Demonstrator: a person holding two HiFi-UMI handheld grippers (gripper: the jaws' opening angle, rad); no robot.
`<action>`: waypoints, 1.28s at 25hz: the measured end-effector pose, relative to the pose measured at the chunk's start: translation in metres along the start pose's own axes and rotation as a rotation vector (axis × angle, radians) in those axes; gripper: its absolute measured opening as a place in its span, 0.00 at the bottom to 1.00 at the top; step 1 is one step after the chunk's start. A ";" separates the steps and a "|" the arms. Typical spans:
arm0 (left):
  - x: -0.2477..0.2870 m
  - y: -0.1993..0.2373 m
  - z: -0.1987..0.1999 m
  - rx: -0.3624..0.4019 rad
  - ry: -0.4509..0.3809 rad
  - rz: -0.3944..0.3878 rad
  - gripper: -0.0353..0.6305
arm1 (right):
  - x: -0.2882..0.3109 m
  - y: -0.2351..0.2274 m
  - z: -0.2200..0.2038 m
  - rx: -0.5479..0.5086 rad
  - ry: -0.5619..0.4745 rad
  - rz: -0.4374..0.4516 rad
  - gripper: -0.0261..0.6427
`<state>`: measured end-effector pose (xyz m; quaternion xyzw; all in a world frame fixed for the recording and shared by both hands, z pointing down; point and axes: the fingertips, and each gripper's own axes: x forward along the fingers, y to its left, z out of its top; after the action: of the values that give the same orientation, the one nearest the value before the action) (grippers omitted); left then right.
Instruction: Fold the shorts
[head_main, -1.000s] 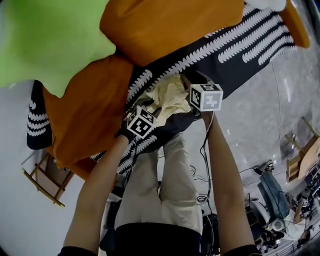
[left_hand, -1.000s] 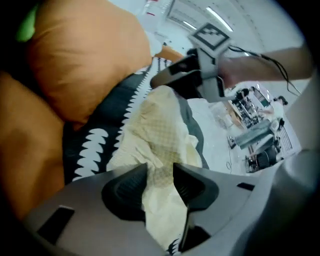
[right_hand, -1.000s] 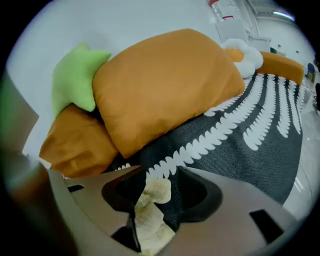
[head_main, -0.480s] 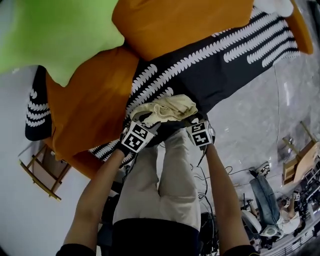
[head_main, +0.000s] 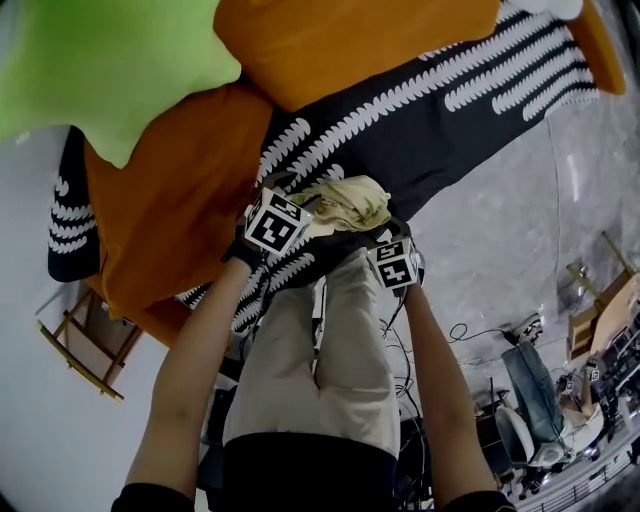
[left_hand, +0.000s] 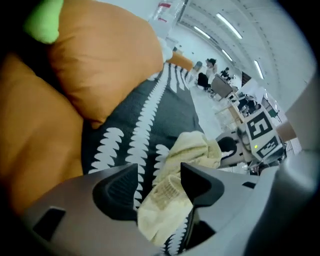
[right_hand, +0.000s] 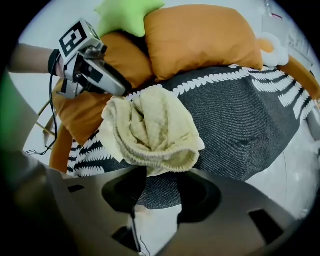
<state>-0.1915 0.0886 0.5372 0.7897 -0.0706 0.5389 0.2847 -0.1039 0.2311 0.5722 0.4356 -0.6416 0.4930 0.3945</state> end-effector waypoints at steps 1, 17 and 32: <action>0.008 -0.005 -0.010 0.021 0.061 -0.009 0.47 | -0.001 0.000 -0.002 -0.002 -0.002 -0.005 0.36; -0.007 -0.001 -0.064 0.085 0.152 0.010 0.24 | -0.006 0.002 -0.010 0.025 0.004 -0.023 0.37; 0.005 -0.023 -0.047 0.087 0.143 0.031 0.10 | -0.067 -0.092 0.073 0.055 -0.185 0.027 0.36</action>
<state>-0.2178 0.1329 0.5456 0.7597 -0.0386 0.6007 0.2461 -0.0020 0.1585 0.5214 0.4812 -0.6673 0.4734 0.3148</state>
